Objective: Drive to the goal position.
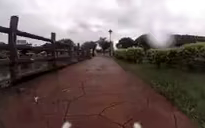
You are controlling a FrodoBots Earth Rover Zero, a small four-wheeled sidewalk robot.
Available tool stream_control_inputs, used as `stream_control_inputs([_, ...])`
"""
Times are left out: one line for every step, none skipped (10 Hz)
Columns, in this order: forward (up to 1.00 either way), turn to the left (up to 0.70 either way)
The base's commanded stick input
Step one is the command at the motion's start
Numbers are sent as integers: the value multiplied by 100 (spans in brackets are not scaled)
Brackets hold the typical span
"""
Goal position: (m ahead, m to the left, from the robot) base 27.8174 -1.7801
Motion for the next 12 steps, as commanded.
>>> stream_control_inputs([50, 0])
stream_control_inputs([50, 0])
stream_control_inputs([50, 0])
stream_control_inputs([50, 0])
stream_control_inputs([50, 0])
stream_control_inputs([50, 0])
stream_control_inputs([50, 0])
stream_control_inputs([50, 0])
stream_control_inputs([50, 0])
stream_control_inputs([50, 0])
stream_control_inputs([50, 0])
stream_control_inputs([50, 0])
